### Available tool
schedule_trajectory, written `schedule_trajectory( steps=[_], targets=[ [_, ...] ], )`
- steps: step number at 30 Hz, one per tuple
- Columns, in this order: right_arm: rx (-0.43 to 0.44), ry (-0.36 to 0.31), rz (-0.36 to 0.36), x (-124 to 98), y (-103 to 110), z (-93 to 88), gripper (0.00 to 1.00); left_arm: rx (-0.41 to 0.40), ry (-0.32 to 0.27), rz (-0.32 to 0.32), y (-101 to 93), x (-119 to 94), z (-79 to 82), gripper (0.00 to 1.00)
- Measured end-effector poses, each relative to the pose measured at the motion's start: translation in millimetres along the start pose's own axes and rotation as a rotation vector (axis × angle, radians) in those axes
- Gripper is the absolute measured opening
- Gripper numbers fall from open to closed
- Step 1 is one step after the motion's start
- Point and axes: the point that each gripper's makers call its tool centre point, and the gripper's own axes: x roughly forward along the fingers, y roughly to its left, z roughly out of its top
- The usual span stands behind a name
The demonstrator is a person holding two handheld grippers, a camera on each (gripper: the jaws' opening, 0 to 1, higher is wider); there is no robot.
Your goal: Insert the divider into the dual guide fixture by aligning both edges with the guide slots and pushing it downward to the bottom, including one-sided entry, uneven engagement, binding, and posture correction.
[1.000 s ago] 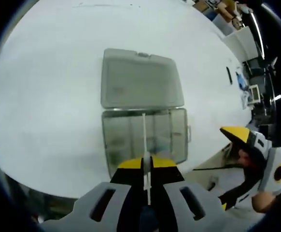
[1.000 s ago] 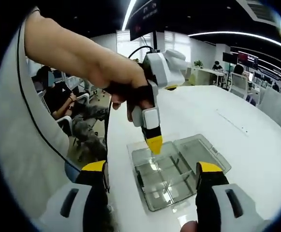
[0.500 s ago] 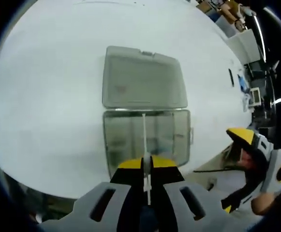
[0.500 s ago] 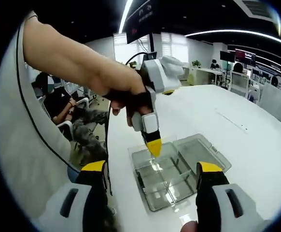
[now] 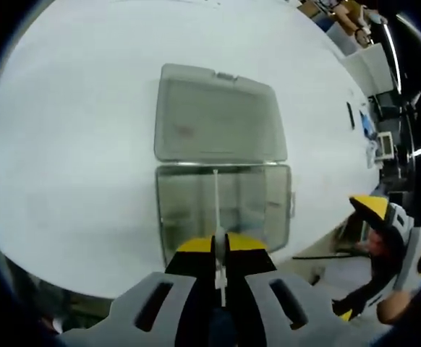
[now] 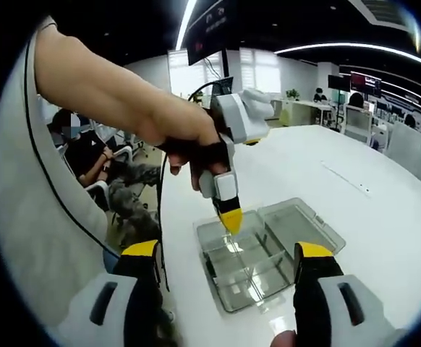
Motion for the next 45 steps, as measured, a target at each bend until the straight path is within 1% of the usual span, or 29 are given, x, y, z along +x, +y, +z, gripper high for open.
schedule_trajectory(
  steps=[6, 12, 35, 45],
  targets=[
    [0.002, 0.003, 0.001, 0, 0, -1.9, 0.73, 0.001, 0.006, 0.003, 0.6, 3, -0.4, 0.00],
    [0.008, 0.005, 0.002, 0, -2, -3.4, 0.73, 0.000, -0.001, 0.012, 2.2, 4, 2.5, 0.00],
    [0.026, 0.007, 0.005, 1, -8, -6.5, 0.72, 0.003, 0.027, 0.021, 5.4, 12, 3.2, 0.00],
    [0.032, 0.001, 0.002, 2, -12, -4.7, 0.72, 0.006, 0.039, 0.027, 6.6, 15, 3.4, 0.00]
  ],
)
